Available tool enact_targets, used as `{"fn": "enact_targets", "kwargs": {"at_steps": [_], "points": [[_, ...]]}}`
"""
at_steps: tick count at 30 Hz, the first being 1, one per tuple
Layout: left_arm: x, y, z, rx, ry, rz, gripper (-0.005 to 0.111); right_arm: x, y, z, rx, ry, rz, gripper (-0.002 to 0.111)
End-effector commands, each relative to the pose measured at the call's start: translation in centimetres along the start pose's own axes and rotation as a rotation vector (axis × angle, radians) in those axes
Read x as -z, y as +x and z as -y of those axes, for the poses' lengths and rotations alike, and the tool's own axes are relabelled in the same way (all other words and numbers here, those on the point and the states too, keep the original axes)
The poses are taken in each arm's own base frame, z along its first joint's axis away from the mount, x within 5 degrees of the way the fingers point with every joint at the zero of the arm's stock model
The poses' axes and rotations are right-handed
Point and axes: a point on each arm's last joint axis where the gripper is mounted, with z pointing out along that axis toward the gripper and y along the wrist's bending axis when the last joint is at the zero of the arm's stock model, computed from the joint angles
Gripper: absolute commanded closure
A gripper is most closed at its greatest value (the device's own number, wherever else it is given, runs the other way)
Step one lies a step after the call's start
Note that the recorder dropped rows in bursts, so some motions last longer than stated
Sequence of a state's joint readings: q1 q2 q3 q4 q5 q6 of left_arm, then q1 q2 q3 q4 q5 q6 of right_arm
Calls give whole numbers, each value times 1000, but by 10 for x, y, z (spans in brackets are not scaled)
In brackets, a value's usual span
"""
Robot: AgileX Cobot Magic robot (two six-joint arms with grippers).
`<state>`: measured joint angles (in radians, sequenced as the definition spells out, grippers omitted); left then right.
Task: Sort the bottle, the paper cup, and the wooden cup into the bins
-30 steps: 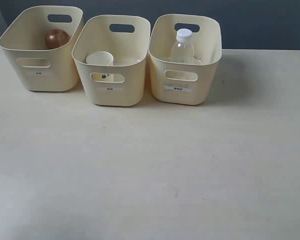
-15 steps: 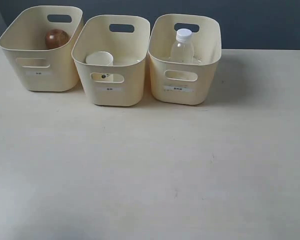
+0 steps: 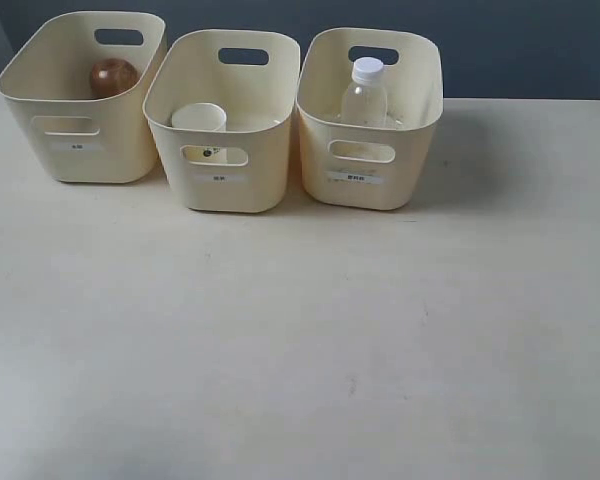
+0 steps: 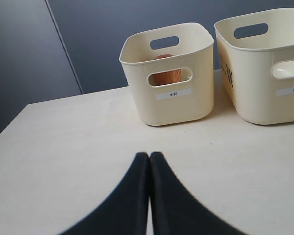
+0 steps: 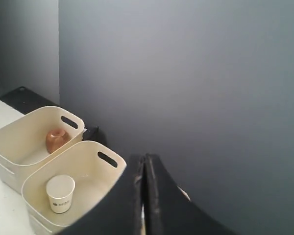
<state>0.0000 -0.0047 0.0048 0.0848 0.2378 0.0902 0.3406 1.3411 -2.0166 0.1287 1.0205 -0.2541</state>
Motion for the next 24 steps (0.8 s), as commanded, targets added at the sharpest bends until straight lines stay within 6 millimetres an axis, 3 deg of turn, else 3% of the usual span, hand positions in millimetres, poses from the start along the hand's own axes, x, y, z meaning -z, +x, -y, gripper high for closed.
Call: {"fn": "enact_targets", "kwargs": {"at_steps": [1,7,11,14,18,24], "points": [[0,-2,0,5,4,6,107,-16,51,12,-58,104,90,109],[0,-2,0,5,4,6,107,-29,180,15,-106,269,101,109],[0,-2,0,5,4,6,107,-11,260,10,-179,405,175,109],[0,-2,0,5,4,6,107,10,303,3,-205,498,252,109],[0,-2,0,5,4,6,107,30,337,-7,-182,551,266,109],[0,-2,0,5,4,6,107,48,349,-15,-209,568,221,109]]}}
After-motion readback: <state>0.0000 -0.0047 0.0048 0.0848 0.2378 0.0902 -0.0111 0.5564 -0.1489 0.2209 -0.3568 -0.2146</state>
